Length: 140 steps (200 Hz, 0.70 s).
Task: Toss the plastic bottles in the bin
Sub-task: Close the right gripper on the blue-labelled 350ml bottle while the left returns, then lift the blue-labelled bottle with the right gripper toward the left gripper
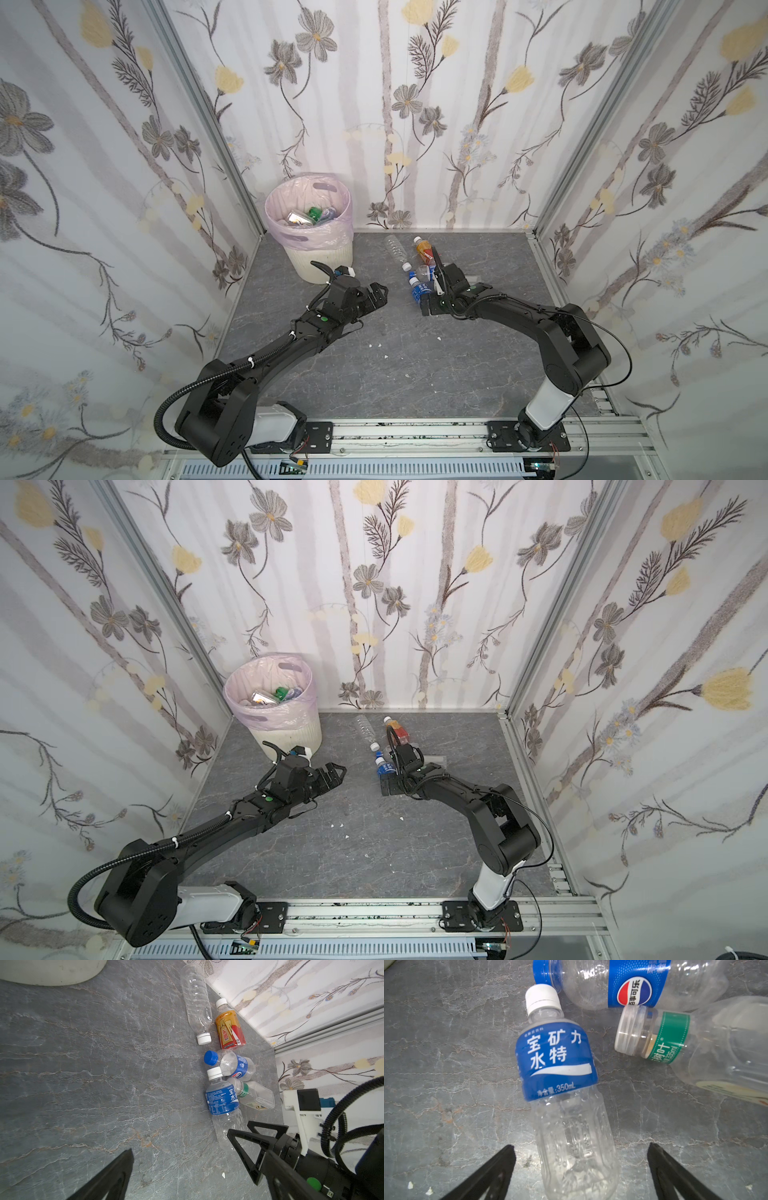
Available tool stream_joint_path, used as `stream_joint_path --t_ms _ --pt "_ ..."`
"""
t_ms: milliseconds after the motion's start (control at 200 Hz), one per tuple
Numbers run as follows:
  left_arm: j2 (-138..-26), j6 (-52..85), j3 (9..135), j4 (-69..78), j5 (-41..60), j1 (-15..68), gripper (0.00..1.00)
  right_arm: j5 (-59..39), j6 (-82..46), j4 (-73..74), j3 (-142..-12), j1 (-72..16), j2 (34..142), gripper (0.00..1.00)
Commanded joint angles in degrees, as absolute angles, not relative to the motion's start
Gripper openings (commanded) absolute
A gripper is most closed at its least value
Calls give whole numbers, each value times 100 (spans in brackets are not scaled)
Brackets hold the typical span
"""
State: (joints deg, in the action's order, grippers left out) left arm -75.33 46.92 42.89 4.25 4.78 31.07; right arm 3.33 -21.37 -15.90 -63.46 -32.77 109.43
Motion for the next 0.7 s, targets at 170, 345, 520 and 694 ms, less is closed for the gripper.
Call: stream_joint_path --t_ms 170,345,520,694 --pt "-7576 4610 4308 661 512 3101 100 180 -1996 -1368 -6504 -3346 11353 96" --pt "-7703 4641 4371 668 662 3067 100 123 -1978 -1275 -6403 -3407 11436 86" --pt "-7764 4718 4429 668 742 3048 100 107 -1994 -1165 -6270 -3443 11453 72" --pt "-7826 4959 4427 668 729 3041 100 62 -2029 -1068 -6094 -3487 11334 57"
